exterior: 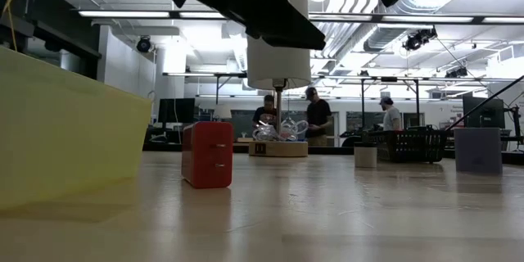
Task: Pick & Place Office items
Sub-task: Put the left red charger adapter into the yellow bin
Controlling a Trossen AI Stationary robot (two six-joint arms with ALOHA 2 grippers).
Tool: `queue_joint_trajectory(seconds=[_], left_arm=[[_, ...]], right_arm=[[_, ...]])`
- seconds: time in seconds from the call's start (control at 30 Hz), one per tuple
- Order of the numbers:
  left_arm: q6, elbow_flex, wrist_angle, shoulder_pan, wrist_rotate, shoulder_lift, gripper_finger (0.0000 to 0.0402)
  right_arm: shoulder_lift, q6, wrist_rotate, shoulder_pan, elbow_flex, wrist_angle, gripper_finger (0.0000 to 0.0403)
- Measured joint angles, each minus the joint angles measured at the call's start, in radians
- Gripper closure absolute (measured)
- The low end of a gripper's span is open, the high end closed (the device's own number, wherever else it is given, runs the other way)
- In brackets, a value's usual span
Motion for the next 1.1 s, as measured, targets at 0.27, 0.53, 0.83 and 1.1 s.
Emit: queue_joint_trajectory(seconds=[0.27,0.53,0.83,1.1], left_arm=[[0.019,0.0,-0.036,0.0,0.105,0.0,0.02],[0.108,0.0,-0.096,-0.001,0.367,0.0,0.02],[0.195,-0.001,-0.174,-0.001,0.521,0.0,0.02],[0.2,-0.001,-0.175,-0.001,0.475,-0.001,0.02]], right_arm=[[0.0,0.0,0.0,0.0,0.0,0.0,0.0201],[0.0,0.0,0.0,0.0,0.0,0.0,0.0201],[0.0,0.0,0.0,0.0,0.0,0.0,0.0201],[0.0,0.0,0.0,0.0,0.0,0.0,0.0201]])
